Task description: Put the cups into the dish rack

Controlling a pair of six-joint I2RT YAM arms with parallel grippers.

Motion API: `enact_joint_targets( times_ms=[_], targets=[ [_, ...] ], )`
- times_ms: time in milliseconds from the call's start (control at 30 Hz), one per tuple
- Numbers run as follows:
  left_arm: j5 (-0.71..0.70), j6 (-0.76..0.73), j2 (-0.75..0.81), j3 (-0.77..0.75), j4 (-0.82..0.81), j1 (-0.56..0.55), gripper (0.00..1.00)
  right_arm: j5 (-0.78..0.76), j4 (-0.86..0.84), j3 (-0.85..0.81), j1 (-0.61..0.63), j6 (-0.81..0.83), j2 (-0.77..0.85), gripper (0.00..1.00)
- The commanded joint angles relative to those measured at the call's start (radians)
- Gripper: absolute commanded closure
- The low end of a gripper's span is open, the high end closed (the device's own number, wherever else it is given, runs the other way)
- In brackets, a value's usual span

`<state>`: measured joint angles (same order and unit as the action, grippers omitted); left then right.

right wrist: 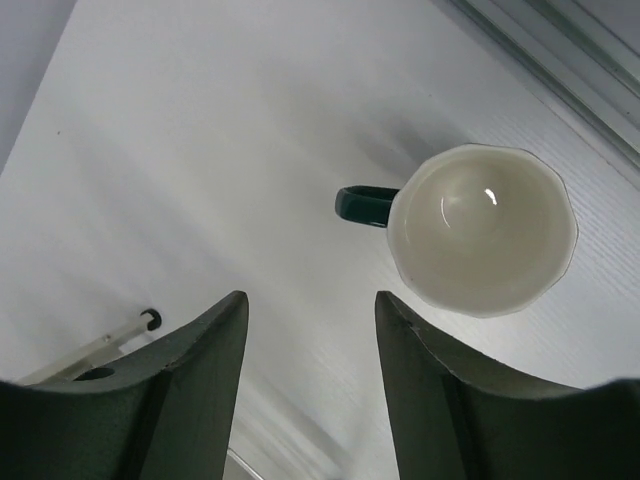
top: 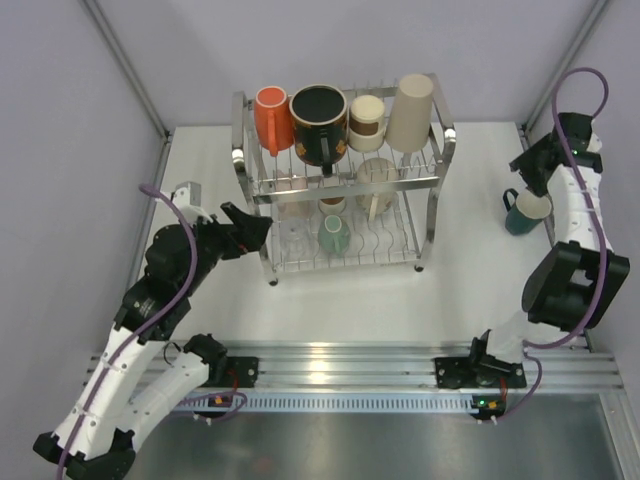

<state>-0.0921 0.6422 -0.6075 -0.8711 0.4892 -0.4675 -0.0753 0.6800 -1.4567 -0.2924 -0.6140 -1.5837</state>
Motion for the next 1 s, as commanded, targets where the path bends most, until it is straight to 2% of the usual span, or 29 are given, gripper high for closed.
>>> enact_joint_targets(
  times_ms=[0, 133, 333, 600, 767, 867, 967],
  targets=[
    [0.060, 0.011, -0.023, -0.069, 0.018, -0.003, 0.02, -0.058, 0.130, -0.112, -0.034, -0.055, -0.076, 0.45],
    [0.087, -0.015, -0.037, -0.126, 0.043, -0.003, 0.02, -0.086, 0.212, -0.209, -0.057, -0.154, -0.136, 0.44],
    [0.071, -0.033, -0.006, -0.161, 0.046, -0.005, 0.02, -0.182, 0.348, -0.269, -0.060, -0.387, -0.182, 0.44],
    [0.045, -0.084, -0.021, -0.204, 0.060, -0.003, 0.02, -0.363, 0.398, -0.231, -0.059, -0.564, -0.124, 0.45],
    [0.054, -0.091, -0.035, -0.209, 0.060, -0.003, 0.02, -0.327, 0.354, -0.208, -0.057, -0.678, -0.110, 0.45],
    [0.052, -0.102, -0.043, -0.210, 0.060, -0.003, 0.02, -0.302, 0.467, -0.261, -0.053, -0.732, -0.163, 0.46],
    [0.045, -0.110, -0.054, -0.216, 0.060, -0.003, 0.02, -0.322, 0.461, -0.206, -0.050, -0.815, -0.145, 0.47]
  ],
)
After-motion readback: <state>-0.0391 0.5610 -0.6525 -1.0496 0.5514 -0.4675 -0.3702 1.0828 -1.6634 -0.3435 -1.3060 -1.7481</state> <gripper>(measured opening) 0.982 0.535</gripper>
